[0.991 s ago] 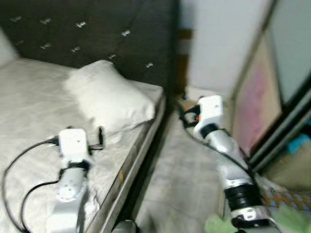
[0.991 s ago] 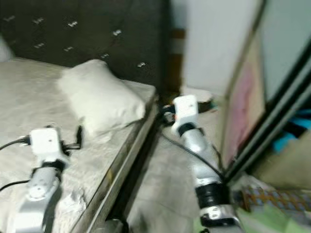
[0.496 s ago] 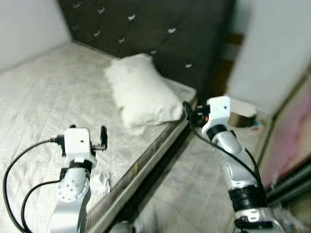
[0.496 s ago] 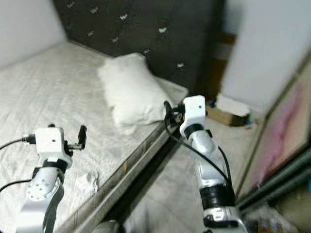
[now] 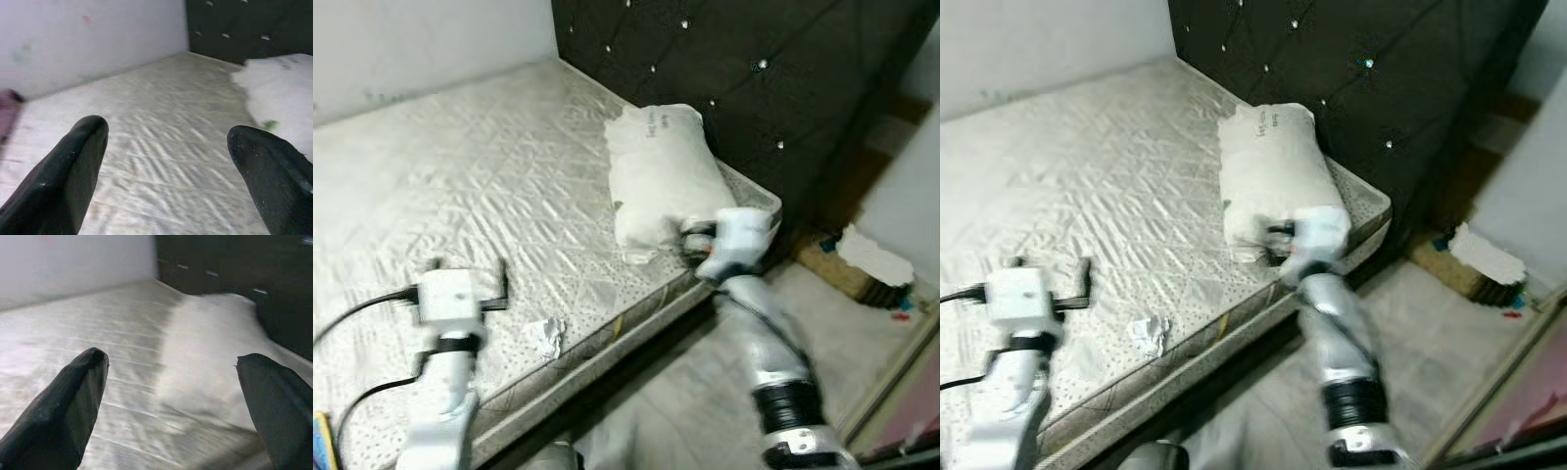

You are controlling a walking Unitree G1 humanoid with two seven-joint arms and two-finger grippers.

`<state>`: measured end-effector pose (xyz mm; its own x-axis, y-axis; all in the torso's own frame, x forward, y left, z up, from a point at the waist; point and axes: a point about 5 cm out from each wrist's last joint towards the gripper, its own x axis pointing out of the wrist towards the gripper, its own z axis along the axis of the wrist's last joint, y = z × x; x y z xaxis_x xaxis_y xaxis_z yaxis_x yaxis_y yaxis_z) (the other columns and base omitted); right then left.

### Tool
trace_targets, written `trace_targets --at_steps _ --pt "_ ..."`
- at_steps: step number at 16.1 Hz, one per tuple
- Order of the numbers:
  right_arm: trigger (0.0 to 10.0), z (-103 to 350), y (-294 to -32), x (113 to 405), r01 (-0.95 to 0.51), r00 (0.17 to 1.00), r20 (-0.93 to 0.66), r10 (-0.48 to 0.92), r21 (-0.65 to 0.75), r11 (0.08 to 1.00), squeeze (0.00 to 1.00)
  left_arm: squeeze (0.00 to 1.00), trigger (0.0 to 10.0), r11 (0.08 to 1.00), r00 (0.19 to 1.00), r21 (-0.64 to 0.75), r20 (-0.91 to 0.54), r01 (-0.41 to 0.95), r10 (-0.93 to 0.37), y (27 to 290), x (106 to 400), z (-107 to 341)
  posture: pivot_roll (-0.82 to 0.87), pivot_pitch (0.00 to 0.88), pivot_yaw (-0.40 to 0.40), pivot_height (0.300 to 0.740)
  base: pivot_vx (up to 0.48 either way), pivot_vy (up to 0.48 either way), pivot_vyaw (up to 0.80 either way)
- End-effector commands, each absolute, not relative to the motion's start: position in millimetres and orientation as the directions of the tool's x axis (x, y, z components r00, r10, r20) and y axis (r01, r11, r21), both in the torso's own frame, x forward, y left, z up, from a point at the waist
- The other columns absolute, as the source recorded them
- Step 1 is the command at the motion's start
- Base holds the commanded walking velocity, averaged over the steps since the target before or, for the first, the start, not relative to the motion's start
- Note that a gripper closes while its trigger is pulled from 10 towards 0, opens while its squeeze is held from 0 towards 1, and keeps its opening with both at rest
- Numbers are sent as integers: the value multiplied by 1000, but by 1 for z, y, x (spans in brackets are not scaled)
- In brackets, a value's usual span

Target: Clean up the room

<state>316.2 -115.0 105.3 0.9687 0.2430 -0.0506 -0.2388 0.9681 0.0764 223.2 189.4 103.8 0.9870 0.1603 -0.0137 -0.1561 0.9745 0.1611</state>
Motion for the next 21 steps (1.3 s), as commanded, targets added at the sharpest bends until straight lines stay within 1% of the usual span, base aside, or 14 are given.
trace_targets --at_steps 1,2,4,5,6,8,10,11,13,15,18,21 --pt "10000 108 -127 318 -205 977 -45 208 66 977 0 0 10000 975 990 176 0 -136 139 184 224 107 3 4 -5 740 0 0 800" --pt "10000 107 -128 318 -199 978 -56 203 73 977 0 0 10000 986 997 150 10 -80 79 179 224 110 6 0 -6 740 0 0 800" --pt "10000 107 -128 319 -201 977 -56 205 71 977 0 0 10000 992 998 109 45 -58 53 176 223 114 1 12 -4 740 0 0 800" --pt "10000 104 -128 318 -196 977 -65 201 77 977 0 0 10000 996 997 65 51 -66 63 176 220 114 -6 2 -4 740 0 0 800" --pt "10000 103 -127 318 -198 977 -69 203 78 977 0 0 10000 995 996 58 44 -77 75 177 220 112 -15 0 3 740 0 0 800" --pt "10000 102 -126 318 -207 975 -69 212 79 975 0 0 10000 992 994 68 -7 -109 110 180 224 103 -20 0 2 740 0 0 800" --pt "10000 106 -122 323 -225 972 -55 229 78 971 0 0 10000 995 998 81 22 -66 64 175 231 108 -8 0 -9 740 0 0 800" --pt "10000 108 -120 324 -228 972 -47 231 67 971 0 0 10000 994 998 91 25 -63 61 175 232 109 -8 0 -9 740 0 0 800" --pt "10000 115 -115 327 -248 969 -13 248 40 968 0 0 10000 992 995 78 29 -98 96 179 232 110 -11 0 -3 740 0 0 800" --pt "10000 115 -115 327 -249 968 -15 250 45 967 0 0 10000 992 994 66 24 -106 105 180 231 110 -9 7 -7 740 0 0 756" --pt "10000 113 -119 330 -225 973 -27 227 67 972 0 0 10000 994 995 41 23 -101 100 179 233 110 -13 16 -11 740 0 0 0" --pt "10000 112 -118 330 -235 971 -29 236 55 971 0 0 10000 995 995 38 27 -97 96 179 233 110 -9 15 -13 740 269 0 0"
